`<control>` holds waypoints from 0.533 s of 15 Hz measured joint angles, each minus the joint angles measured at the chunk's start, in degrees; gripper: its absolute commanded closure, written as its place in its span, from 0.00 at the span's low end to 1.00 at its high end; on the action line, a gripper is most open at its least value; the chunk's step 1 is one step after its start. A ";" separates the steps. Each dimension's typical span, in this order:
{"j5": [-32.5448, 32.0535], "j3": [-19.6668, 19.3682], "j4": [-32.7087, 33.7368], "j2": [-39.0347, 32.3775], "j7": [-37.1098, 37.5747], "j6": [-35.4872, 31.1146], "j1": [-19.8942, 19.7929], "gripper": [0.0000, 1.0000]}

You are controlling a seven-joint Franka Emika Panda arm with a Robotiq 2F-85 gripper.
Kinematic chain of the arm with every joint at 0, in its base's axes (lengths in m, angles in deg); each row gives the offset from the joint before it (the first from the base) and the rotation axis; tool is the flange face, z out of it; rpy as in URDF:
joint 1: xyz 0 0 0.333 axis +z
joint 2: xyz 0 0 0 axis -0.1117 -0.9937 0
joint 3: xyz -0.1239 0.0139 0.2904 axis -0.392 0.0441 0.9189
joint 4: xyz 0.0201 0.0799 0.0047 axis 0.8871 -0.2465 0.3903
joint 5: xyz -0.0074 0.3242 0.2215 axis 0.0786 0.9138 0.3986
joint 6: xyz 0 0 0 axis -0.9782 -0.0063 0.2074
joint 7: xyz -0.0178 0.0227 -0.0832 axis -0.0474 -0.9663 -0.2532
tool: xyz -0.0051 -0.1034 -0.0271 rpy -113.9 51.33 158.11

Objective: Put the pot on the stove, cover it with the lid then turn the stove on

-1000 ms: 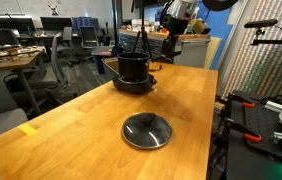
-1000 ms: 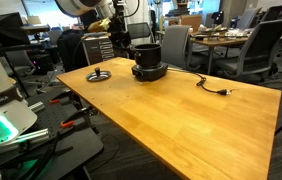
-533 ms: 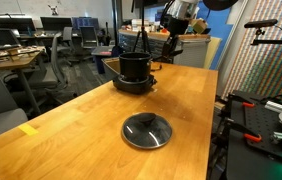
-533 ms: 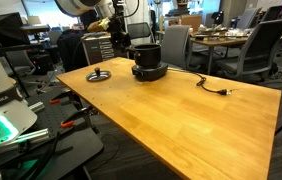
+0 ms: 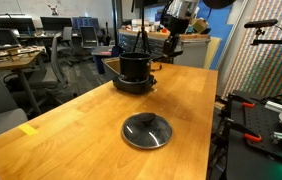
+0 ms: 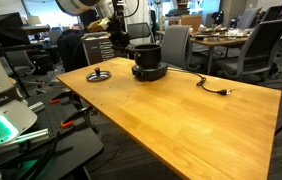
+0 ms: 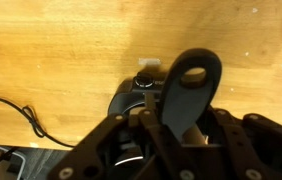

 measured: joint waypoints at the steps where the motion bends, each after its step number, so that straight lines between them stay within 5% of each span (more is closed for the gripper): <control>1: 0.26 0.00 0.02 0.57 -0.18 0.02 0.00 0.18; 4: 1.13 -0.02 0.09 3.37 -0.52 0.02 0.00 0.00; 8: 1.53 0.61 0.06 9.50 -3.24 6.07 0.04 0.00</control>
